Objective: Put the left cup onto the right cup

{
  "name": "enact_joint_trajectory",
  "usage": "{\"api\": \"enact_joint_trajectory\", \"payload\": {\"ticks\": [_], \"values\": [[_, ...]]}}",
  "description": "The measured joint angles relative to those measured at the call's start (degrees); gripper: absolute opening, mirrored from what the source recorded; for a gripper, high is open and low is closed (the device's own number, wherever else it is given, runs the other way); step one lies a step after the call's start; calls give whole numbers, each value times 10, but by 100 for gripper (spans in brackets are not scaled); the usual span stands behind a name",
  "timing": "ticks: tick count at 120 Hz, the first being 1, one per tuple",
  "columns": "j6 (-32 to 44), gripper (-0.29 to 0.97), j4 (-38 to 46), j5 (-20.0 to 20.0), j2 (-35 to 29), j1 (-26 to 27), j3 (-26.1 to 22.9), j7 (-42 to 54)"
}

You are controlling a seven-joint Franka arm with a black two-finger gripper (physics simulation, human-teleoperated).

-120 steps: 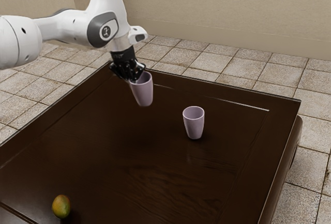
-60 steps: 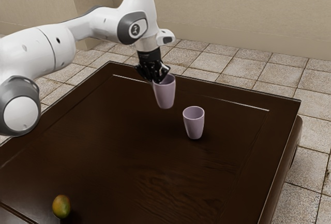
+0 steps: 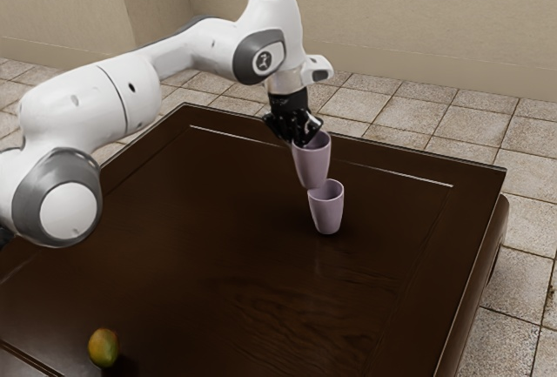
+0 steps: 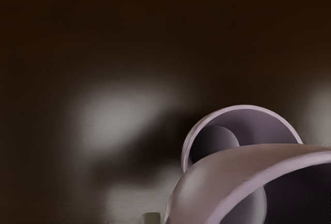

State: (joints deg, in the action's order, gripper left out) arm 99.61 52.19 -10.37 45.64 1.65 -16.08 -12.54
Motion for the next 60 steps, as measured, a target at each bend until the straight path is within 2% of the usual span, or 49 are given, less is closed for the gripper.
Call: {"api": "enact_joint_trajectory", "payload": {"ticks": [30,60], "values": [[19,-10,-10,-24,21,10,-1,-5],[37,-10,-3,-30,29,13,-2,-11]]}}
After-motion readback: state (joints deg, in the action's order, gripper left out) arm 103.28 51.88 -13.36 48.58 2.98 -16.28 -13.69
